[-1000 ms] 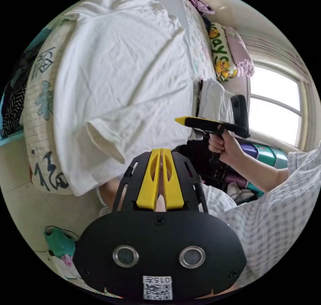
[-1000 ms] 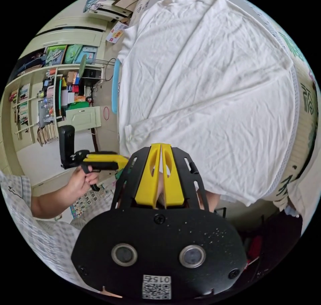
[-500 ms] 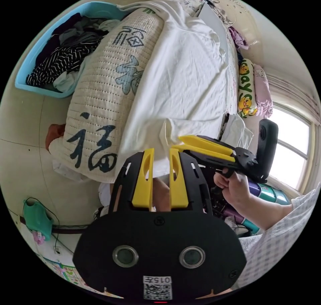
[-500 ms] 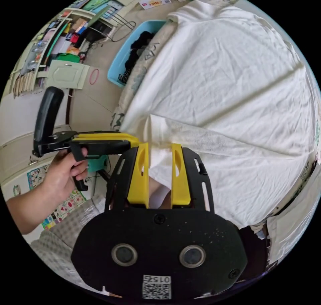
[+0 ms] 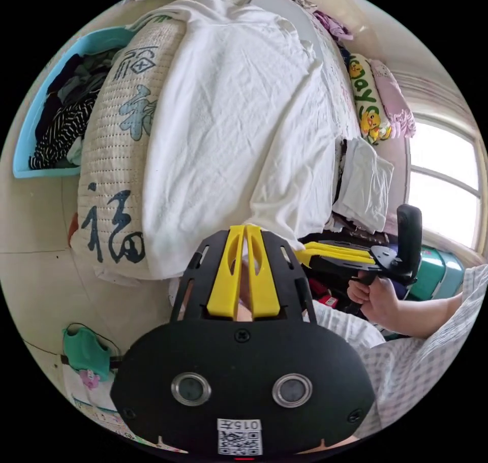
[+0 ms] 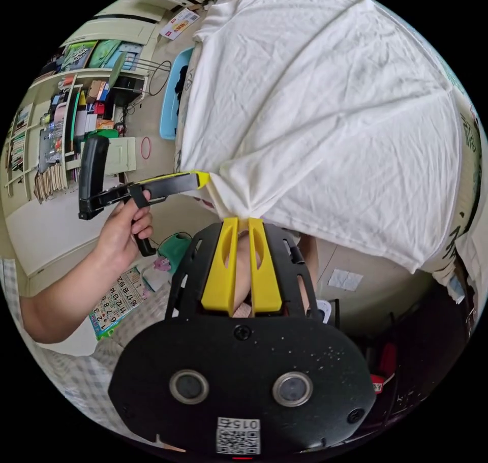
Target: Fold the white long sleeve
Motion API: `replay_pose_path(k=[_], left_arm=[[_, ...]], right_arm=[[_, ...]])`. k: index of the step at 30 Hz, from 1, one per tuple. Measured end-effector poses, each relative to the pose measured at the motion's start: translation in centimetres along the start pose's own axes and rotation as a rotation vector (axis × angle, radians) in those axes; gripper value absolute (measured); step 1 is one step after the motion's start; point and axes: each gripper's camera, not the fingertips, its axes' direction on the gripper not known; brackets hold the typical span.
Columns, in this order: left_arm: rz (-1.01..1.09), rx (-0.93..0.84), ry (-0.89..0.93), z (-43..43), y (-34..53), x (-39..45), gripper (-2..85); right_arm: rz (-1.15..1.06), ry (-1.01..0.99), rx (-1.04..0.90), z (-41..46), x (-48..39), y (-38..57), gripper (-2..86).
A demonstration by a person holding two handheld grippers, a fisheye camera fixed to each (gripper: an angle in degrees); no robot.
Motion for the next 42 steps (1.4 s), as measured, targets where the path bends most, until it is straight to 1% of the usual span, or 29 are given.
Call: replay_pose_path(k=[2, 6, 8, 11, 15, 18, 19, 21, 24, 27, 28, 31, 33, 38, 40, 42], left_arm=[[0.016, -0.003, -0.035, -0.6, 1.0, 0.4, -0.5], [-0.023, 0.024, -0.094, -1.7, 2.2, 0.2, -0.4], [-0.039, 0.032, -0.087, -2.1, 2.2, 0.2, -0.2], [-0.053, -0.009, -0.071, -1.6, 2.0, 0.1, 0.9], [-0.072, -0.091, 0.005, -0.5, 2.3, -0.8, 6.2], [-0.109, 0.015, 0.006, -1.9, 2.4, -1.0, 6.8], [-0.122, 0.059, 0.027, -2.1, 1.9, -1.0, 6.9], [-0.137, 0.084, 0.061, -1.8, 0.6, -0.8, 7.1], [-0.120, 0.081, 0.107, 0.0, -1.8, 0.0, 6.6], [-0.102, 0.007, 0.061, 2.9, -3.4, 0.6, 5.0], [-0.094, -0.025, 0.059, 4.0, -3.7, 0.8, 3.5], [-0.077, -0.041, 0.033, 5.1, -3.8, 1.4, 0.3], [-0.070, -0.028, 0.010, 5.0, -3.7, 1.8, -0.2], [-0.071, 0.006, -0.035, 5.4, -3.5, 2.8, 0.1], [-0.076, 0.015, -0.065, 5.8, -3.1, 3.1, 1.7], [-0.092, -0.012, -0.061, 6.6, -2.6, 2.7, 4.6]], right_arm=[[0.007, 0.000, -0.021, 1.1, 0.3, 0.0, 4.7], [0.046, -0.045, -0.092, 3.2, 1.7, -1.2, 3.3], [0.070, -0.048, -0.128, 3.6, 2.7, -1.5, 2.9], [0.084, -0.091, -0.100, 2.3, 5.1, -1.8, 4.0], [0.172, -0.154, -0.010, -1.0, 10.1, -3.4, 7.4], [0.174, -0.239, 0.058, -2.3, 12.4, -5.2, 9.5], [0.163, -0.230, 0.056, -2.2, 12.8, -6.1, 10.1], [0.171, -0.237, 0.046, -1.7, 13.4, -7.2, 10.4], [0.217, -0.294, 0.044, -1.0, 14.3, -8.7, 8.1], [0.230, -0.225, 0.030, -1.0, 14.9, -9.5, 4.6], [0.231, -0.236, 0.027, -1.1, 15.3, -9.6, 3.9], [0.229, -0.258, 0.008, -1.4, 16.7, -9.9, 1.8], [0.216, -0.260, 0.002, -1.6, 17.2, -10.1, 1.4], [0.233, -0.262, 0.006, -1.8, 18.5, -11.2, 2.7], [0.250, -0.282, 0.006, -1.8, 19.1, -11.8, 4.5], [0.267, -0.318, -0.003, -1.6, 19.5, -12.2, 5.5]])
